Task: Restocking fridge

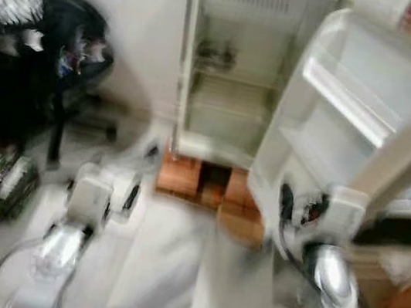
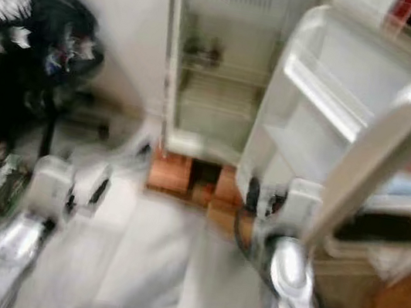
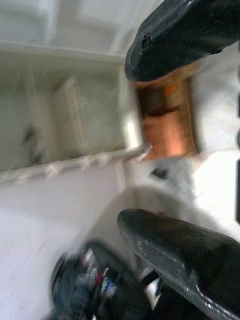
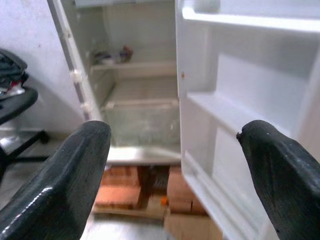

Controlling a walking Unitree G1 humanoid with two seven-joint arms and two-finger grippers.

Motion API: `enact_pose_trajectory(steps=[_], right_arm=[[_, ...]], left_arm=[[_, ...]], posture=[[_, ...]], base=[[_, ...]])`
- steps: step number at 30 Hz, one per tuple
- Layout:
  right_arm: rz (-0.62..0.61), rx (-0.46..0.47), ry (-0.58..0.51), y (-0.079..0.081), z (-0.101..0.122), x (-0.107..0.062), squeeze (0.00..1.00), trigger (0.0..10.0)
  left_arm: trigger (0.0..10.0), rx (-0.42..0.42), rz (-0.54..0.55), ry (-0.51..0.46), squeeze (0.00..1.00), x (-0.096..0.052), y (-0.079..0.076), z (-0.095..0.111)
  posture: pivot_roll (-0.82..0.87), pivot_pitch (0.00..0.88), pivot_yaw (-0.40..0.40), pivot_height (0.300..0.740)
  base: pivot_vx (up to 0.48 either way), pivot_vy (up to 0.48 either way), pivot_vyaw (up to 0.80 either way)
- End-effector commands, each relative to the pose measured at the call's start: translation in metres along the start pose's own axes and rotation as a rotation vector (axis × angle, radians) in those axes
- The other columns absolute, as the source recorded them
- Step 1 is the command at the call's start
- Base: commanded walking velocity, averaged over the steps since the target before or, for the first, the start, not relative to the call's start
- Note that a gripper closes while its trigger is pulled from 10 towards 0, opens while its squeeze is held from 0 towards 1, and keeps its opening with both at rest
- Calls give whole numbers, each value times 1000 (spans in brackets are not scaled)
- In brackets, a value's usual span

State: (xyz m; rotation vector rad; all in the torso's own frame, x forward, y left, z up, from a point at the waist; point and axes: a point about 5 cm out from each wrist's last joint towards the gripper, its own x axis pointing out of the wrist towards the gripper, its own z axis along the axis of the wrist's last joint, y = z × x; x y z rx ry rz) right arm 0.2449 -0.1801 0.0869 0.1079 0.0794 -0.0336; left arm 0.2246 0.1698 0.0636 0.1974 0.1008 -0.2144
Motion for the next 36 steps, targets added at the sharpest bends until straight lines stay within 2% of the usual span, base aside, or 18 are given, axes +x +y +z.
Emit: enact_pose_trajectory(steps=[1, 5, 26, 30, 36], right_arm=[[11, -16, -24, 0, 6, 0, 0, 10000], [6, -14, -27, -3, 8, 4, 0, 10000], [76, -37, -52, 11, 12, 13, 0, 10000], [88, -49, -61, 12, 14, 16, 0, 10000], [101, -44, -70, 11, 17, 19, 0, 10000]], left_arm=[[10000, 5, -8, -23, 0, 3, 3, 8], [10000, -8, -1, -26, 0, 2, 4, 8], [10000, -17, 70, -20, 0, -1, 9, 11], [10000, -18, 94, -7, 0, 0, 11, 9], [10000, 1, 126, 3, 0, 2, 14, 9]], posture=[[17, 64, -54, 740], [18, 70, -57, 740], [27, 73, -68, 740], [24, 68, -71, 740], [25, 76, -67, 740]], base=[[0, -255, 0], [0, -278, 0], [0, -451, 0], [247, -303, 0], [0, 0, 266]])
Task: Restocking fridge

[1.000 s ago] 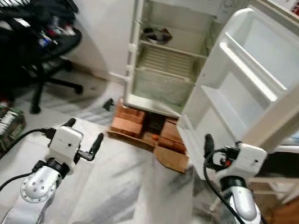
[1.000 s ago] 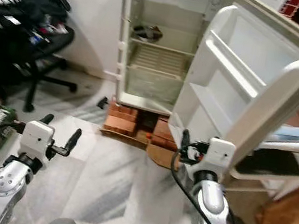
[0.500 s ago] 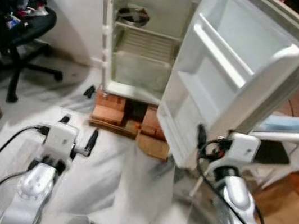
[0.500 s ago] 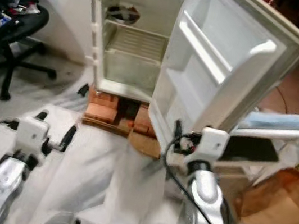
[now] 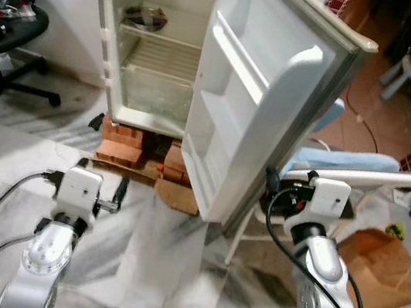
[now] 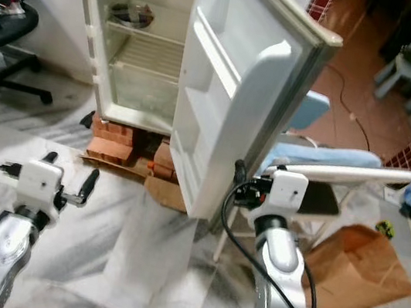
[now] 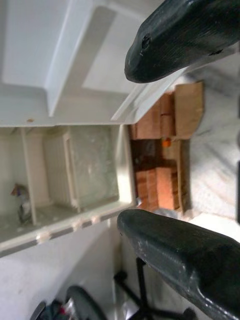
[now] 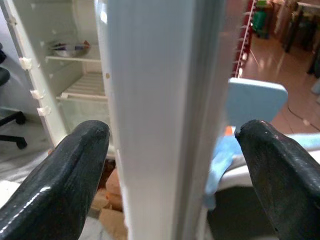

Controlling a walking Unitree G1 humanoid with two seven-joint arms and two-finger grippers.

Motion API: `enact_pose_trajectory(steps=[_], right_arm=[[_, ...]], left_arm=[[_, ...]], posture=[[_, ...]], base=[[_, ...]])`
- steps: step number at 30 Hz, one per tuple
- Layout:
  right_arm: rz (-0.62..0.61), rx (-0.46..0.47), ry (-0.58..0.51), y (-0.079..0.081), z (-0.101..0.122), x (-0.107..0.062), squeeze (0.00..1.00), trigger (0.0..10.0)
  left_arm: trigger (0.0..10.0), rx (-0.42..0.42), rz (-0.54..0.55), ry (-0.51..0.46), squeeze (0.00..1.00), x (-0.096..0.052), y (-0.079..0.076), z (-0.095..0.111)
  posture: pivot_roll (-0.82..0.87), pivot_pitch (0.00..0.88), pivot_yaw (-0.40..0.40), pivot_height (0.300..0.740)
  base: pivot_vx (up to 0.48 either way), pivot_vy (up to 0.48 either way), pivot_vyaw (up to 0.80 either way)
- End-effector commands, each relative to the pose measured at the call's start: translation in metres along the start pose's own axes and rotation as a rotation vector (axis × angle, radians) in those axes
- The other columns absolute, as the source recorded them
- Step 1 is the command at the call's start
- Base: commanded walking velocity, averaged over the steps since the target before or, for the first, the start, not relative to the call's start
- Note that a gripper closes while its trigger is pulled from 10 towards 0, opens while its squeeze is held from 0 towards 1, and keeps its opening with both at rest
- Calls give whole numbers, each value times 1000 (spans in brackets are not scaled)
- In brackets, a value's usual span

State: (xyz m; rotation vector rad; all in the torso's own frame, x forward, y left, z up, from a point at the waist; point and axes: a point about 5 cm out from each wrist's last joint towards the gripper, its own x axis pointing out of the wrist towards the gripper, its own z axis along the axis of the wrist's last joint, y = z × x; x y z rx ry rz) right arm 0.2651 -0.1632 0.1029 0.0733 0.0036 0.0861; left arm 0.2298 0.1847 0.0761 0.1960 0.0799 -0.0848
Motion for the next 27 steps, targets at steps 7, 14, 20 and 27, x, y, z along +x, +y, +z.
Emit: enact_pose_trajectory(steps=[7, 14, 20, 27], right_arm=[[-9, 8, -27, -1, 7, 9, 0, 10000], [-17, -1, -118, 6, 32, 30, 0, 10000], [-44, -1, -146, 1, 43, 44, 0, 10000], [-77, 7, -131, -3, 39, 42, 0, 10000]], left_arm=[[10000, 18, 25, -3, 0, 3, 0, 2], [10000, 37, 19, -14, 0, -2, 5, 3], [10000, 34, 17, -24, 0, -5, 6, 4], [10000, 32, 20, -13, 0, -6, 6, 3]], posture=[[30, 79, -64, 740], [37, 90, -67, 740], [51, 100, -74, 740], [51, 104, -73, 740]], base=[[0, 0, 800], [0, 0, 0], [197, 0, 0], [307, 0, 0]])
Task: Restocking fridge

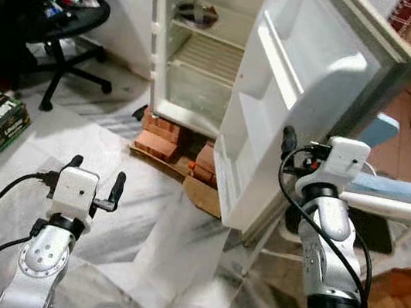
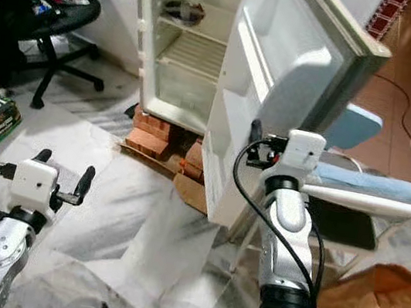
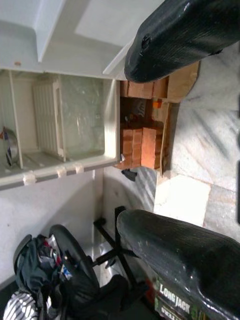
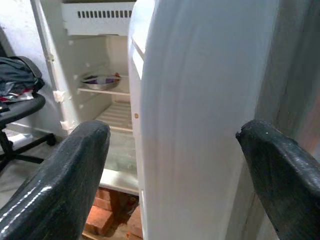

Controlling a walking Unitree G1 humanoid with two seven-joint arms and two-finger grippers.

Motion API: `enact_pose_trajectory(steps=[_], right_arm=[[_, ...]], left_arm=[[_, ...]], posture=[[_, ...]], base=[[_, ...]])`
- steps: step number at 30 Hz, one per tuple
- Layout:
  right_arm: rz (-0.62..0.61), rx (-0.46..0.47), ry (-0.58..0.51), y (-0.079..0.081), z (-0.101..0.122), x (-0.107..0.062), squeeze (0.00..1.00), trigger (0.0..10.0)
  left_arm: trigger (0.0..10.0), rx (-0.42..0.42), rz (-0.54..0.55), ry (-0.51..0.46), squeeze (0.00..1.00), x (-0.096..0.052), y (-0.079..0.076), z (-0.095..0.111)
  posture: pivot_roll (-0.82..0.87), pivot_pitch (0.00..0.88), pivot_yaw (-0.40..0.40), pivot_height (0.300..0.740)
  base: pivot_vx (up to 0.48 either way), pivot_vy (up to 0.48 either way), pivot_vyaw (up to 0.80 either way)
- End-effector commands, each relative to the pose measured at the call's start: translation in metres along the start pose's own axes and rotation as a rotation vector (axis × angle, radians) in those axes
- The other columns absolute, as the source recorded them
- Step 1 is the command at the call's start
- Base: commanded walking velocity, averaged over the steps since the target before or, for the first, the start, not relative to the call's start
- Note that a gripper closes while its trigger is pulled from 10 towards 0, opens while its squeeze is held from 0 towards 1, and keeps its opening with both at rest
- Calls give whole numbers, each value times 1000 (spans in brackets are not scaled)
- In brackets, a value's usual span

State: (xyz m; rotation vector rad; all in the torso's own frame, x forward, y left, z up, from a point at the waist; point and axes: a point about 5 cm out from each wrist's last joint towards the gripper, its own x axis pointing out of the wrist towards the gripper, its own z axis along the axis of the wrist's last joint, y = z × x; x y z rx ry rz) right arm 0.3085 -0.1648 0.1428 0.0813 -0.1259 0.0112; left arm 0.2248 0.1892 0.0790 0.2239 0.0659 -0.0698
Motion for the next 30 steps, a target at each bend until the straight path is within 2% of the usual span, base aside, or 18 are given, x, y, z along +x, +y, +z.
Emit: enact_pose_trajectory(steps=[1, 7, 13, 17, 19, 23, 25, 27, 29, 30], right_arm=[[-7, 4, 2, 0, -1, -2, 0, 10000], [-18, 3, 3, -1, -2, -6, 0, 10000], [-40, 5, 43, -9, -11, -21, 0, 10000], [-39, -18, 91, -14, -19, -31, 0, 10000], [-10, 28, 161, -18, -30, -36, 0, 10000], [-39, -36, 177, -27, -32, -30, 0, 10000], [-70, -85, 173, -35, -28, -15, 0, 10000], [-82, -104, 164, -38, -25, -7, 0, 10000], [-111, -112, 136, -45, -15, 8, 0, 10000], [-111, -112, 136, -45, -15, 8, 0, 10000]], left_arm=[[10000, 4, 2, 2, 0, -1, 1, 1], [10000, 1, 2, 4, 0, 0, 1, 0], [10000, 2, 8, 6, 0, 0, 1, 1], [10000, 1, 10, 6, 0, 0, 1, 1], [10000, 1, 9, 7, 0, 1, 1, 1], [10000, 3, 7, 9, 0, 1, 1, 1], [10000, 7, 8, 9, 0, 1, 1, 2], [10000, 9, 10, 10, 0, 0, 2, 2], [10000, 16, 20, 20, 0, -4, 5, 0], [10000, 16, 20, 20, 0, -4, 5, 0]], posture=[[49, 103, -72, 740], [47, 103, -70, 740], [47, 102, -73, 740], [46, 101, -74, 740], [44, 103, -72, 740], [49, 108, -70, 740], [62, 113, -70, 740], [67, 114, -71, 740], [72, 116, -72, 740], [72, 116, -72, 740]], base=[[0, 0, 0], [0, 0, 0], [0, 0, 0], [0, 0, 0], [0, 0, 0], [0, 0, 0], [0, 0, 0], [0, 0, 0], [0, 0, 0], [0, 0, 0]])
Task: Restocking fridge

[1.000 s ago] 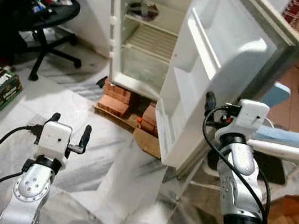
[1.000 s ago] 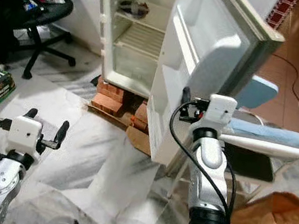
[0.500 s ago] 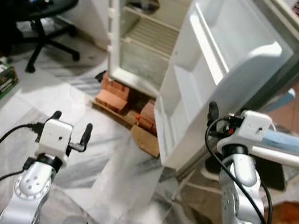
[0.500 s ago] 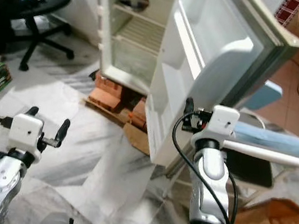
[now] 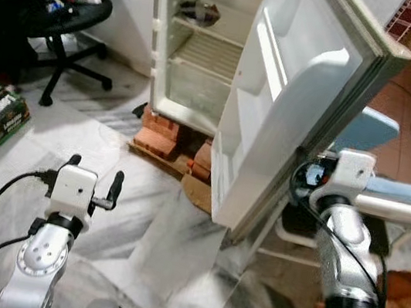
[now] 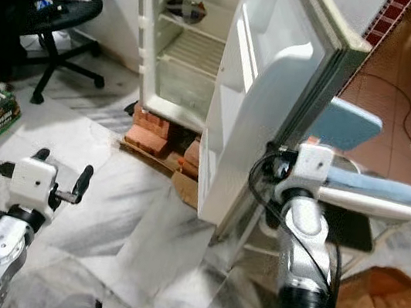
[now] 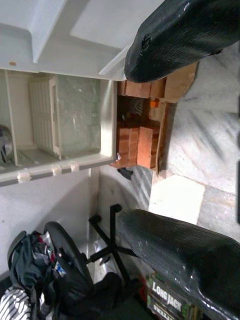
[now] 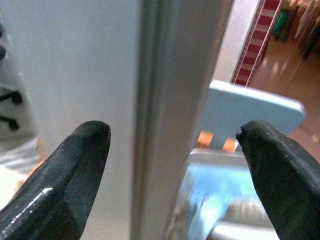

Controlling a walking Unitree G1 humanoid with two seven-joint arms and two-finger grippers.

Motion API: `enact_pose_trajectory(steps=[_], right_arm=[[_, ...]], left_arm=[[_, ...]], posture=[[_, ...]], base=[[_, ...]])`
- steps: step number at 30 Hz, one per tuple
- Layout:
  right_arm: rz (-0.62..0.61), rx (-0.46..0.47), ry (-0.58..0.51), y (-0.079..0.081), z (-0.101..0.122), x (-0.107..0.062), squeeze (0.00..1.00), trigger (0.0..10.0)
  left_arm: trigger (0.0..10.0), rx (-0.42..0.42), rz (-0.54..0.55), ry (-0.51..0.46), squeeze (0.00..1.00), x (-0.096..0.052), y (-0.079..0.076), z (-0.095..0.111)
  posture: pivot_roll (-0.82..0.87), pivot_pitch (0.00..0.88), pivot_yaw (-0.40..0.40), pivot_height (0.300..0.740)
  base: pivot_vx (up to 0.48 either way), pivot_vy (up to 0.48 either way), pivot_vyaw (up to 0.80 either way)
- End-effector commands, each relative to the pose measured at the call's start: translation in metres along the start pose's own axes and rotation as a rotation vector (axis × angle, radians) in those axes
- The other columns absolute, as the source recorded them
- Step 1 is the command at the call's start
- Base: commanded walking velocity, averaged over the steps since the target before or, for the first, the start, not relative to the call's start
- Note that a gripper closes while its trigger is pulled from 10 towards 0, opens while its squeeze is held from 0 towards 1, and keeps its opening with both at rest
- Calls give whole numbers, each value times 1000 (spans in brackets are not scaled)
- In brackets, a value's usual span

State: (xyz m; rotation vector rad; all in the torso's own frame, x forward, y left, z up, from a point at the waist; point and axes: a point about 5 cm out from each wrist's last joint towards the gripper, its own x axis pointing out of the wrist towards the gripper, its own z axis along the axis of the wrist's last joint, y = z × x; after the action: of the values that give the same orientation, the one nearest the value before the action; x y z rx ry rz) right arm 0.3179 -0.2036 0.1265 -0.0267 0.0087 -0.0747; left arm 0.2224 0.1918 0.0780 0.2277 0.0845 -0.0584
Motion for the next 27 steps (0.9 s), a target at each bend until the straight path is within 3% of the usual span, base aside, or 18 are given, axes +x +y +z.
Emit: enact_pose_trajectory(steps=[1, 6, 7, 8, 9, 10, 11, 14, 18, 20, 23, 25, 27], right_arm=[[-6, 30, -17, -4, 6, 10, 0, 10000], [95, 104, -92, 14, 27, 28, 0, 10000], [221, 208, -121, 30, 37, 30, 0, 10000], [273, 249, -132, 36, 40, 31, 0, 10000], [347, 281, -145, 43, 45, 29, 0, 10000], [536, 368, -139, 59, 50, 19, 0, 10000], [614, 388, -139, 64, 51, 14, 0, 10000], [709, 408, -127, 65, 48, 4, 0, 10000], [666, 374, -91, 54, 34, 1, 0, 10000], [577, 360, -63, 43, 23, 2, 0, 10000], [447, 268, -33, 28, 9, -5, 0, 10000], [415, 254, -24, 25, 6, -5, 0, 10000], [322, 183, -24, 19, -4, -14, 0, 10000]], left_arm=[[10000, 17, 16, 7, 0, -4, 5, 1], [10000, 20, 21, 12, 0, -6, 6, 0], [10000, 23, 19, 11, 0, -5, 6, 0], [10000, 25, 18, 10, 0, -5, 5, 0], [10000, 26, 18, 10, 0, -5, 5, 0], [10000, 27, 20, 10, 0, -5, 6, 1], [10000, 27, 20, 11, 0, -5, 6, 0], [10000, 26, 21, 16, 0, -5, 7, 0], [10000, 24, 16, 18, 0, -2, 6, -1], [10000, 21, 8, 9, 0, 3, 5, 0], [10000, 58, 11, -14, 0, 11, 6, 7], [10000, 66, 8, -25, 0, 14, 6, 10], [10000, 77, 30, -50, 0, 23, 11, 19]], posture=[[90, 121, -77, 740], [97, 120, -76, 740], [104, 119, -77, 740], [104, 119, -77, 740], [108, 117, -78, 740], [110, 114, -78, 740], [110, 113, -78, 740], [105, 111, -80, 740], [96, 106, -77, 740], [93, 101, -73, 740], [90, 96, -65, 740], [89, 99, -63, 740], [92, 94, -57, 740]], base=[[0, 0, 0], [0, 0, 0], [0, 0, 0], [0, 0, 0], [0, 0, 0], [0, 0, 0], [0, 0, 0], [0, 0, 0], [0, 0, 0], [0, 0, 0], [0, 0, 0], [0, 0, 0], [0, 0, 0]])
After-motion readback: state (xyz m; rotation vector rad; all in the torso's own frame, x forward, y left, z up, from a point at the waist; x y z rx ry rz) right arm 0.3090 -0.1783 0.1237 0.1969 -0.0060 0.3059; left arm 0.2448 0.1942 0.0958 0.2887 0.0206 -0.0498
